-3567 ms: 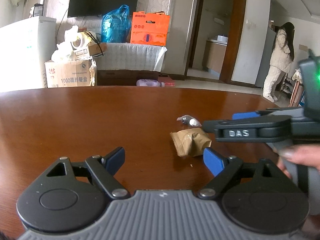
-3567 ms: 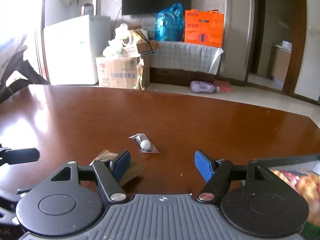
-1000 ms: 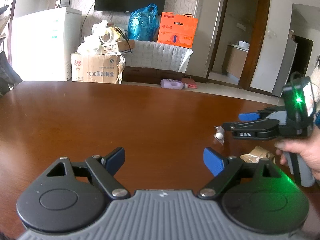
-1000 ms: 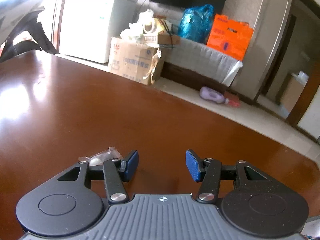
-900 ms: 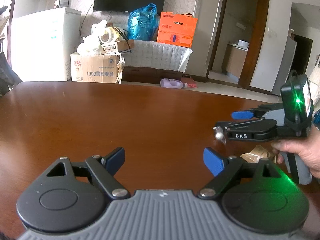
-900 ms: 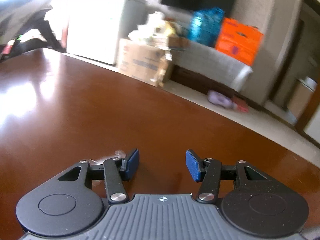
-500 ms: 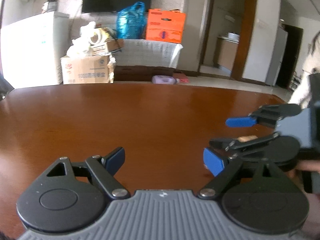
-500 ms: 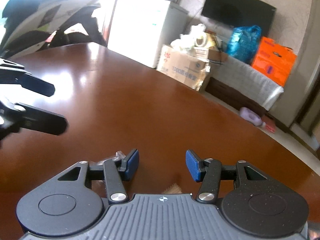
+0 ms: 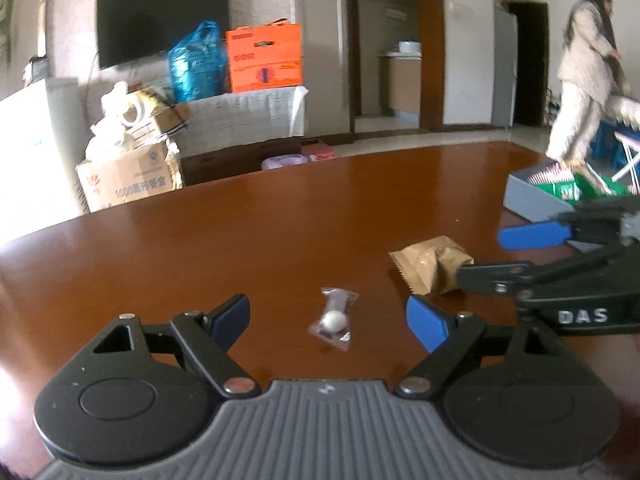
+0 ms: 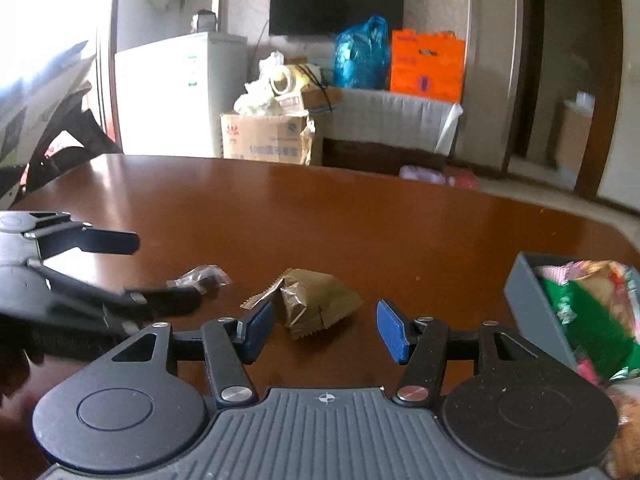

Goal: Organize snacks
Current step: 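Close the left tool on the white candy while the right tool approaches the brown packet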

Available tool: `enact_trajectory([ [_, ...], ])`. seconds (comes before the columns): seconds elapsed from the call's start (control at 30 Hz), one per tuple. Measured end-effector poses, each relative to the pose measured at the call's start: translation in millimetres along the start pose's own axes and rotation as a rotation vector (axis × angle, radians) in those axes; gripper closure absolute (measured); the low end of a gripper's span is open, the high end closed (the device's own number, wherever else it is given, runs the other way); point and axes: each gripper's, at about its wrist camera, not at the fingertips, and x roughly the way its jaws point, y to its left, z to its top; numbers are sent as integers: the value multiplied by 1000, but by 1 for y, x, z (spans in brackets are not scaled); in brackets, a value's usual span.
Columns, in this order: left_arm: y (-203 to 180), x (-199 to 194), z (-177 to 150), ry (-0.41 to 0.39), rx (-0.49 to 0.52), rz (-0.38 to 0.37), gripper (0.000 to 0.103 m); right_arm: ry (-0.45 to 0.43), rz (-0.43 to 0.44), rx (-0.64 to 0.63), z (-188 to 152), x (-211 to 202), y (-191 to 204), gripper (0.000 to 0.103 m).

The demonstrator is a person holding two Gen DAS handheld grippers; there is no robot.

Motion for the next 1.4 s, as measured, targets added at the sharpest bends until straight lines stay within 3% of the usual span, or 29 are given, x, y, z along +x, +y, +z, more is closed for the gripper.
enact_trajectory([
  [0.1, 2, 10, 3, 17, -28, -2, 16, 9, 5, 17, 2, 6, -6, 44],
  [0.23, 11, 23, 3, 37, -63, -44, 16, 12, -6, 25, 1, 9, -13, 32],
  [0.43, 24, 38, 2, 86, -119, -131, 16, 40, 23, 42, 5, 13, -18, 25],
  [0.77, 25, 49, 6, 101, -47, -155, 17, 52, 21, 14, 2, 20, -16, 24],
  [0.83, 26, 48, 6, 100, -46, -166, 17, 43, 13, 15, 2, 19, -15, 20],
  [1.0, 25, 44, 6, 94, 5, -179, 43, 71, 32, 7, 6, 19, -17, 15],
  [1.33, 15, 46, 4, 92, 36, -182, 43, -16, 23, 69, 9, 9, -24, 13],
  [1.4, 14, 45, 3, 89, 36, -184, 49, -15, 36, 56, 6, 15, -19, 13],
])
